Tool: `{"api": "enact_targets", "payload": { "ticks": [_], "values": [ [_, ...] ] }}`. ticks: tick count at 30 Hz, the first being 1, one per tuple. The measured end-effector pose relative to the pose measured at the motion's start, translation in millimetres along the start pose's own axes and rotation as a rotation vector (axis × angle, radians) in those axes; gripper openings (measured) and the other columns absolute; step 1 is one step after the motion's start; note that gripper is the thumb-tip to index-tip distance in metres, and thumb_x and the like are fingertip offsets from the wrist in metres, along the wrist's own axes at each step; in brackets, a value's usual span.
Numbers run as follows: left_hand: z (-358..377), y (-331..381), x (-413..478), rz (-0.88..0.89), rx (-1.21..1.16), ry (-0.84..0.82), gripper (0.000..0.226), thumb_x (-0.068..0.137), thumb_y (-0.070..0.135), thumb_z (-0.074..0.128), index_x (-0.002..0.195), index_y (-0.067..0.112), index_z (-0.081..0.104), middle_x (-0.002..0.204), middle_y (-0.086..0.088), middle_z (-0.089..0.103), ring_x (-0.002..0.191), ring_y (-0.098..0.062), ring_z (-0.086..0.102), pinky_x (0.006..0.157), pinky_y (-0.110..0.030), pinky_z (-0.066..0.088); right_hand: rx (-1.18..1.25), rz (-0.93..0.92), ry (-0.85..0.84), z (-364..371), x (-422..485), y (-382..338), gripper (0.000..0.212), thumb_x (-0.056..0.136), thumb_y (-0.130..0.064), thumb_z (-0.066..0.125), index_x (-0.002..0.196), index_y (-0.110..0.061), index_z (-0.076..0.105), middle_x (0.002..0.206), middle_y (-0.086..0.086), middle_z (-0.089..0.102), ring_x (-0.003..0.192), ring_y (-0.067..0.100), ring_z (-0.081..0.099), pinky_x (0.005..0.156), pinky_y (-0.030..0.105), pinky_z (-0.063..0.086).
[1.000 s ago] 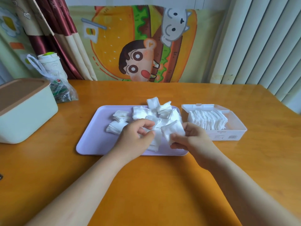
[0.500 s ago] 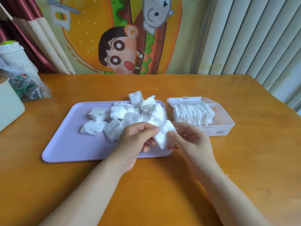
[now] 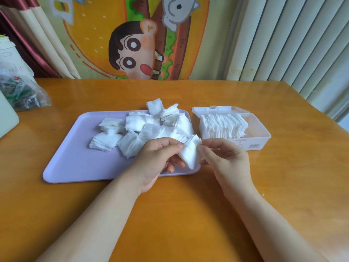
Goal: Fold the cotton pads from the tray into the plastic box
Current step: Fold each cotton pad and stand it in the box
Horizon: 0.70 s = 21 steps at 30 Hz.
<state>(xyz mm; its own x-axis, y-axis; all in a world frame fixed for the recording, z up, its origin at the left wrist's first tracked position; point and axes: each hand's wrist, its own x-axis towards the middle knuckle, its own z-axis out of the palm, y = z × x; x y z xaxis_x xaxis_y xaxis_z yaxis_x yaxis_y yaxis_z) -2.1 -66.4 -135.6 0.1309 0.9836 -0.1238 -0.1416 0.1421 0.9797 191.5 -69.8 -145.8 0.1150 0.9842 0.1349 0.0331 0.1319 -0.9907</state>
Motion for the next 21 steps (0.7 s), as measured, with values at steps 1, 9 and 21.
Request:
{"api": "enact_targets", "payload": {
  "ticks": [1, 9, 21],
  "values": [
    [0.1, -0.3, -0.8, 0.002, 0.002, 0.008, 0.012, 0.101, 0.008, 0.063, 0.094, 0.005, 0.072, 0.083, -0.017, 0.07, 0.07, -0.022, 0.065, 0.054, -0.029, 0.039, -0.019, -0.02, -0.005, -0.2, -1.1, 0.1, 0.011, 0.09, -0.011, 0.083, 0.091, -0.021, 0.081, 0.086, 0.003, 0.08, 0.077, 0.026, 0.076, 0.085, 0.053, 0.063],
    [0.1, -0.3, -3.3, 0.007, 0.034, 0.022, 0.011, 0.099, 0.008, 0.065, 0.093, 0.004, 0.073, 0.076, -0.01, 0.068, 0.067, -0.019, 0.067, 0.053, -0.027, 0.04, -0.015, -0.043, -0.077, 0.8, -3.4, -2.1, 0.023, 0.089, -0.012, 0.085, 0.104, -0.03, 0.083, 0.092, -0.003, 0.079, 0.089, 0.02, 0.072, 0.092, 0.051, 0.059],
    [-0.5, 0.6, -2.1, -0.008, -0.045, 0.075, 0.01, 0.098, 0.007, 0.065, 0.093, 0.003, 0.073, 0.082, -0.017, 0.067, 0.066, -0.021, 0.064, 0.051, -0.029, 0.034, 0.038, -0.195, -0.154, -5.9, -3.8, -8.3, 0.022, 0.082, -0.002, 0.085, 0.078, -0.023, 0.078, 0.107, -0.002, 0.074, 0.1, 0.014, 0.071, 0.085, 0.04, 0.058]
  ]
}}
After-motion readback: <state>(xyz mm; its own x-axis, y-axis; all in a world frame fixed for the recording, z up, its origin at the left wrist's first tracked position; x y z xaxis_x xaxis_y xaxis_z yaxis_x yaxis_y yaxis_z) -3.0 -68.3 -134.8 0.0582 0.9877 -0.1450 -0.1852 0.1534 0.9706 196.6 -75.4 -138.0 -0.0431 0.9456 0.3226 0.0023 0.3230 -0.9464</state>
